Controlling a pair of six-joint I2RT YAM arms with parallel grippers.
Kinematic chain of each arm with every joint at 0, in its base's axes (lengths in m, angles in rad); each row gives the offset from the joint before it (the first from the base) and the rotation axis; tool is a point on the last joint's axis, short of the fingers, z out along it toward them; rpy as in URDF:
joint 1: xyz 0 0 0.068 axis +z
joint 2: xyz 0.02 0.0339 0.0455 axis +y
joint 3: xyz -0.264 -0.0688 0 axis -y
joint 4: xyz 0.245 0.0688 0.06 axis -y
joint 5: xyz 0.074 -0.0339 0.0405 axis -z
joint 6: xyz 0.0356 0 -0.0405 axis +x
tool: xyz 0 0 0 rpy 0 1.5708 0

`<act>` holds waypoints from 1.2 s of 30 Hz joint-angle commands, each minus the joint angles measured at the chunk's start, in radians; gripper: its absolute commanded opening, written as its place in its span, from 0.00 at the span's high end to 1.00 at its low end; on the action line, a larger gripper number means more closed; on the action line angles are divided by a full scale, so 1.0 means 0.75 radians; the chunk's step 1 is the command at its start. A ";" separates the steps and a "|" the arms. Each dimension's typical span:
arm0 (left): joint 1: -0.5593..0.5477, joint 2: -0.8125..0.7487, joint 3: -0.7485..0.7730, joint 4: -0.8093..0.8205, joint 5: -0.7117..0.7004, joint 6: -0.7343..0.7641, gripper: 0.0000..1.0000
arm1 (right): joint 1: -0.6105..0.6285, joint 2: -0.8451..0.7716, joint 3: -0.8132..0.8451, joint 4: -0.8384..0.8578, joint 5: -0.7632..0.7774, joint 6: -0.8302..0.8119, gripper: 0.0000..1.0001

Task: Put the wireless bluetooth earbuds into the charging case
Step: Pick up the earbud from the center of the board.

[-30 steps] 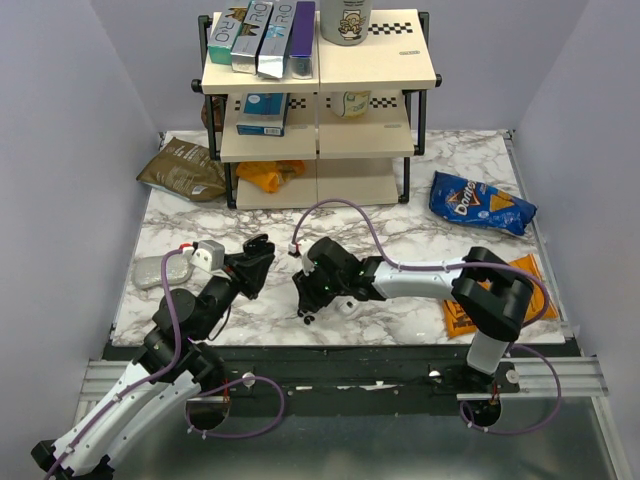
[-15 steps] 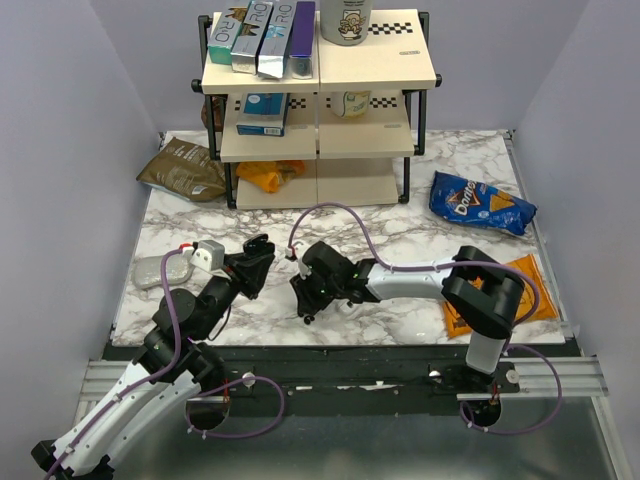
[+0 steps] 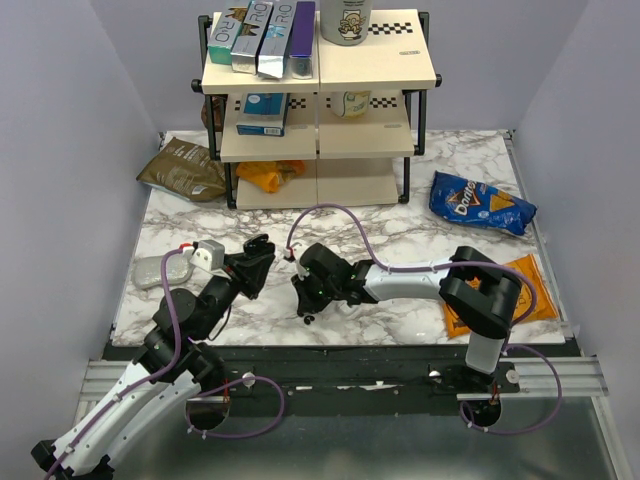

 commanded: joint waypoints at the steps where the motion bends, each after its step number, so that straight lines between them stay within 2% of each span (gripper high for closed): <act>1: -0.006 0.002 0.009 0.008 -0.006 -0.015 1.00 | 0.015 -0.004 -0.023 -0.024 0.064 0.022 0.82; 7: -0.006 0.004 0.011 0.006 -0.008 -0.017 1.00 | 0.012 -0.098 -0.055 -0.022 0.145 0.067 0.99; 12: -0.006 0.018 0.013 0.018 -0.010 -0.017 1.00 | -0.026 -0.213 -0.072 -0.026 0.244 0.145 0.99; 15: -0.006 0.028 0.017 0.026 -0.012 -0.017 1.00 | -0.096 -0.296 -0.090 -0.048 0.297 0.241 0.99; 21: -0.006 0.065 0.007 0.059 -0.014 -0.037 1.00 | -0.421 -0.432 -0.210 -0.071 0.305 0.572 0.99; 22: -0.006 0.071 0.005 0.059 -0.016 -0.047 1.00 | -0.502 -0.436 -0.225 -0.073 0.311 0.609 0.99; 25: -0.006 0.104 -0.005 0.118 -0.022 -0.066 1.00 | -0.586 -0.413 -0.225 -0.144 0.413 0.718 0.99; 28: -0.006 0.131 -0.020 0.161 -0.032 -0.092 1.00 | -0.615 -0.354 -0.168 -0.240 0.493 0.791 0.99; 36: -0.006 0.178 -0.024 0.188 -0.039 -0.115 1.00 | -0.632 -0.219 -0.084 -0.351 0.526 0.928 0.99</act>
